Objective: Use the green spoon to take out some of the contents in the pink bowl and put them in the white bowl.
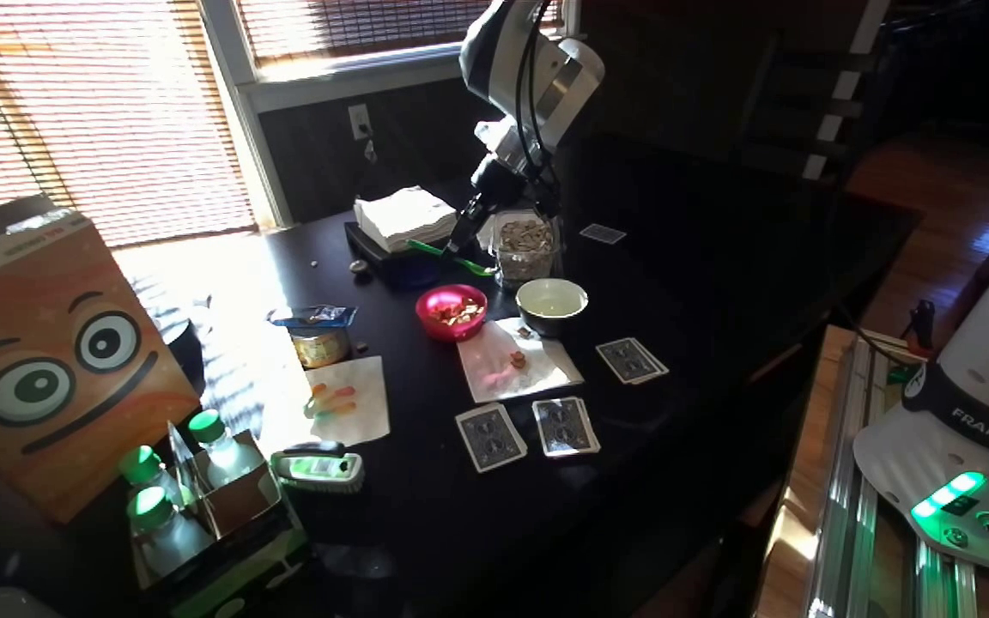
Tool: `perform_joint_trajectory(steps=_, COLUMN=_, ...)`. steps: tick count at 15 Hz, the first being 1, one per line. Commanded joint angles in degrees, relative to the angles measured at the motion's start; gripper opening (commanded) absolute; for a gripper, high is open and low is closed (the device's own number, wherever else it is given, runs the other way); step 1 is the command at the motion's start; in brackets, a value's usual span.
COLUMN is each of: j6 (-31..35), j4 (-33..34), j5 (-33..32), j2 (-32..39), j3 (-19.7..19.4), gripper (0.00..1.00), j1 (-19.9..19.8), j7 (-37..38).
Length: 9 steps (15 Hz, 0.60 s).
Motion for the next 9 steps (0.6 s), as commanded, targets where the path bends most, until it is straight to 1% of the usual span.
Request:
perform_joint_trajectory(steps=1, j6=-0.96, j4=0.17, j5=1.12, j2=-0.23, j3=-2.78, gripper=0.04, j1=2.59, j7=-0.41)
perform_joint_trajectory(steps=5, j6=-1.85, j4=-1.94, j5=3.11, j2=-2.13, j3=-3.68, gripper=0.04, j1=2.28, j7=-3.05)
perform_joint_trajectory(steps=9, j6=-4.80, j4=-4.09, j5=9.08, j2=-4.38, j3=-4.27, gripper=0.04, j1=1.45, j7=-9.88)
